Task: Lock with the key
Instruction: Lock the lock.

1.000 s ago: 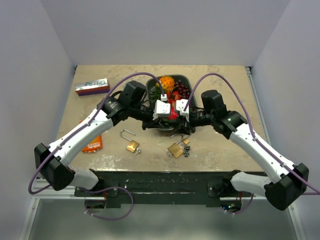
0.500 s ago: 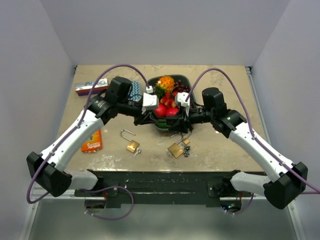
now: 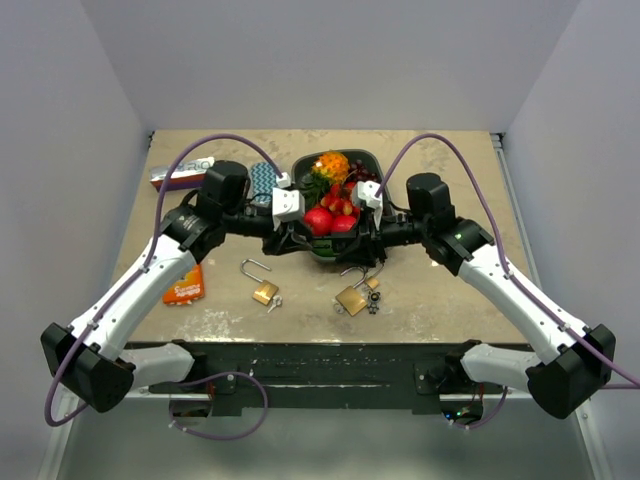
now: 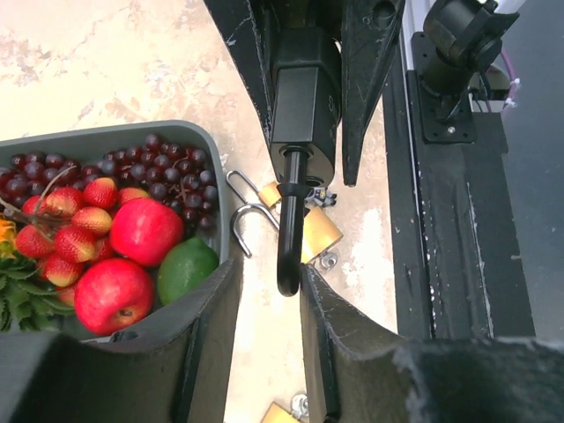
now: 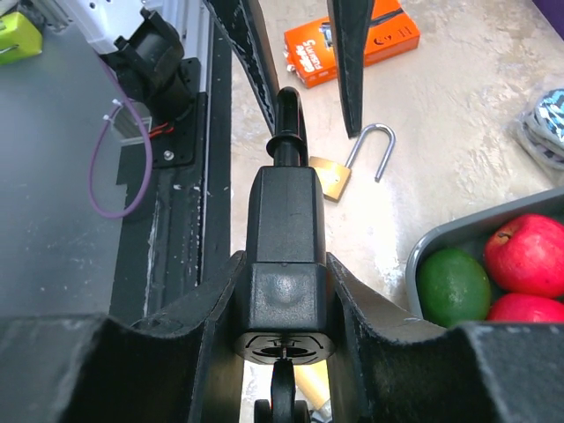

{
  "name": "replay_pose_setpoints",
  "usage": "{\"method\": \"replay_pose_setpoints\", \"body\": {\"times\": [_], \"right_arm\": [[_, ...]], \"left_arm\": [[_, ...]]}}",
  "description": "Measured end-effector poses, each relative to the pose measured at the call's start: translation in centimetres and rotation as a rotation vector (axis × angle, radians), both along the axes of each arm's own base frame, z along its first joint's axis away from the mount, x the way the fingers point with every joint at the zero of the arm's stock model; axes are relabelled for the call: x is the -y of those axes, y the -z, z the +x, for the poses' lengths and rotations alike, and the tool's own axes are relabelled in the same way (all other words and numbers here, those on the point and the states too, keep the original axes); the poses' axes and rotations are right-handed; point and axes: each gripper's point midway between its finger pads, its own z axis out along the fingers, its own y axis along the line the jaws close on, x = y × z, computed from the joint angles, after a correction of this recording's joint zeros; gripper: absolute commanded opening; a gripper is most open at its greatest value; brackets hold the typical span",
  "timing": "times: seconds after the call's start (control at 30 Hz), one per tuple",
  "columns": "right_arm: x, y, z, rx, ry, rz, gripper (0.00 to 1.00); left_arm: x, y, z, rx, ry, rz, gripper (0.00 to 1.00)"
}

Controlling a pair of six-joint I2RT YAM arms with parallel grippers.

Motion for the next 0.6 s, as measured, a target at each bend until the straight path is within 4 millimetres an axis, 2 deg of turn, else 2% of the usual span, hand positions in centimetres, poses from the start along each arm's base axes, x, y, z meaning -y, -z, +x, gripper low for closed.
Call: {"method": "replay_pose_setpoints", "body": {"times": [0.17,0.37,0.47,0.5,0.57,0.6], "right_arm": [[-0.1,-0.3,-0.2,0.001,-0.013,0.012,0.00],[-0.4,-0.9,0.1,0.015,-0.008,0.036,0.00],[-0.5,-1.2,0.3,0.020,-0.006,0.046,0.00],[-0.5,-1.3,0.3,0.021,-0.007,0.049,0.00],[-0.6,-1.5,0.1,0.020,-0.017,0.057,0.00],[-0.6,-1.5,0.0,0.021,-0.022,0.060,0.00]], "left_arm": [[0.3,0.4,-0.4,-0.016,0.012,-0.033,0.44],[0.5,0.1,-1.3,-0.038,0.034,-0.084,0.38],[0.8,-0.2,-1.5,-0.053,0.043,-0.106,0.26],[0.9,-0.3,-1.6,-0.061,0.044,-0.111,0.17],[1.0,-0.7,-1.5,-0.060,0.047,-0.124,0.09],[1.0,-0.8,-1.6,-0.069,0.049,-0.128,0.01]]}}
